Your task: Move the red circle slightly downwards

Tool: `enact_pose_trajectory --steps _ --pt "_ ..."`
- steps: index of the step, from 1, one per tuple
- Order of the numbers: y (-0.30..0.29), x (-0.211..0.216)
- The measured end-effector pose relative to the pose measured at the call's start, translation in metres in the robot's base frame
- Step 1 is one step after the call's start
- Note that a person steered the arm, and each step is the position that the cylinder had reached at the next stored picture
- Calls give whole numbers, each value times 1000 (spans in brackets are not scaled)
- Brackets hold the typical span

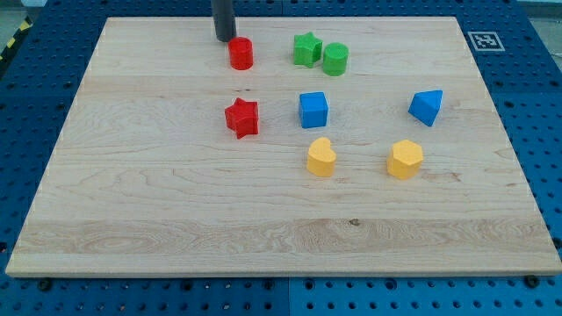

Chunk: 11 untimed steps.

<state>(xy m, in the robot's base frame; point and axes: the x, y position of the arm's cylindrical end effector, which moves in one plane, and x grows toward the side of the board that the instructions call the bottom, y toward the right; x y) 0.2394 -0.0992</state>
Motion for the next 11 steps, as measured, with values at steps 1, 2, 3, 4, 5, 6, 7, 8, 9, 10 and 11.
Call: enact_pose_trajectory --steps 1,2,3,4,5,6,7,8,9,10,11 --pt "-2 0" --pt "11 3" --pt "24 10" --pt "38 23" --pt "54 40" --pt "58 52" --pt "58 56" --pt "55 47" --pt "19 46" --pt "3 61" --pt "40 63"
